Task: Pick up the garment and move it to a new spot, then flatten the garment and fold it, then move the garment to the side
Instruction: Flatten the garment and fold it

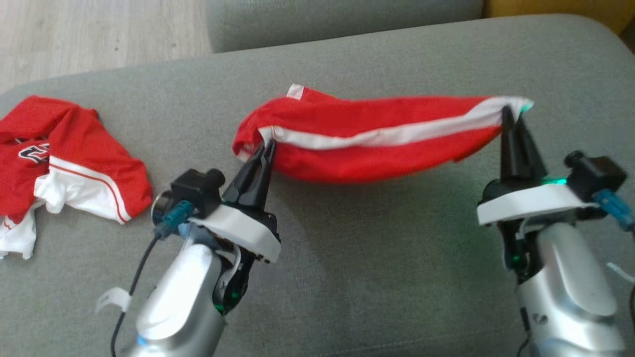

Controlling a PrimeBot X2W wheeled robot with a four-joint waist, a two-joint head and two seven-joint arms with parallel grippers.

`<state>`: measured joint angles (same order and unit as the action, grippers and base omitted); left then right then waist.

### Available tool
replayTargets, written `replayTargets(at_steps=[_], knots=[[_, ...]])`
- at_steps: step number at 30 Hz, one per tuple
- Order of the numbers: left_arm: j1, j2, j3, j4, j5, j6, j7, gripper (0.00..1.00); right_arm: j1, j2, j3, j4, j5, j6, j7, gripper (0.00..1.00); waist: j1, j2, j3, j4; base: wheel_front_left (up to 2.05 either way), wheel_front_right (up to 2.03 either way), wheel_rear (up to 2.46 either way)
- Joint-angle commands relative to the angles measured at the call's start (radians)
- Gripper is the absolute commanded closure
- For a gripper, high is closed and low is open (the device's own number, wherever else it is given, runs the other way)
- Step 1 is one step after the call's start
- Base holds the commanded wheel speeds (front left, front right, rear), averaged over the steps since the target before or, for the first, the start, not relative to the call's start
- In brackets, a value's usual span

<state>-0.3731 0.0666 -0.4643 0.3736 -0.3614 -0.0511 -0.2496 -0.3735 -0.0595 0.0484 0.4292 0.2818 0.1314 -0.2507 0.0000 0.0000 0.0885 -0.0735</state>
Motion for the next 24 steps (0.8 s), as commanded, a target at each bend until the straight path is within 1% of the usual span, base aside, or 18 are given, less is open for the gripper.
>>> replayTargets(at_steps=[1, 4, 5, 10, 15, 24], knots=[[-0.036, 0.018, 0.049, -0.057, 0.010, 0.005, -0.012, 1.00, -0.012, -0.010, 0.023, -0.078, 0.002, -0.001, -0.011, 1.00, 0.0000, 0.0000, -0.009, 0.000, 0.00, 0.00, 0.00], [-0.036, 0.016, 0.070, -0.108, 0.025, 0.002, -0.012, 1.00, 0.007, -0.019, 0.025, -0.157, -0.003, -0.001, -0.011, 1.00, 0.0000, 0.0000, -0.025, 0.001, 0.00, 0.00, 0.00], [-0.036, 0.016, 0.070, -0.108, 0.025, 0.002, -0.012, 1.00, 0.007, -0.019, 0.025, -0.157, -0.003, -0.001, -0.011, 1.00, 0.0000, 0.0000, -0.025, 0.001, 0.00, 0.00, 0.00], [-0.028, 0.009, 0.104, -0.189, 0.047, 0.000, -0.012, 1.00, 0.041, -0.033, 0.033, -0.243, -0.021, -0.001, -0.011, 1.00, 0.0000, 0.0000, -0.052, 0.004, 0.00, 0.00, 0.00], [-0.010, 0.003, 0.127, -0.250, 0.064, -0.003, -0.012, 1.00, 0.079, -0.045, 0.035, -0.300, -0.039, -0.001, -0.010, 1.00, 0.0000, 0.0000, -0.073, 0.009, 0.00, 0.00, 0.00], [0.064, 0.001, 0.134, -0.318, 0.086, -0.013, -0.012, 1.00, 0.197, -0.054, -0.007, -0.428, -0.068, -0.001, 0.021, 1.00, 0.0000, 0.0000, -0.103, 0.032, 0.00, 0.00, 0.00]])
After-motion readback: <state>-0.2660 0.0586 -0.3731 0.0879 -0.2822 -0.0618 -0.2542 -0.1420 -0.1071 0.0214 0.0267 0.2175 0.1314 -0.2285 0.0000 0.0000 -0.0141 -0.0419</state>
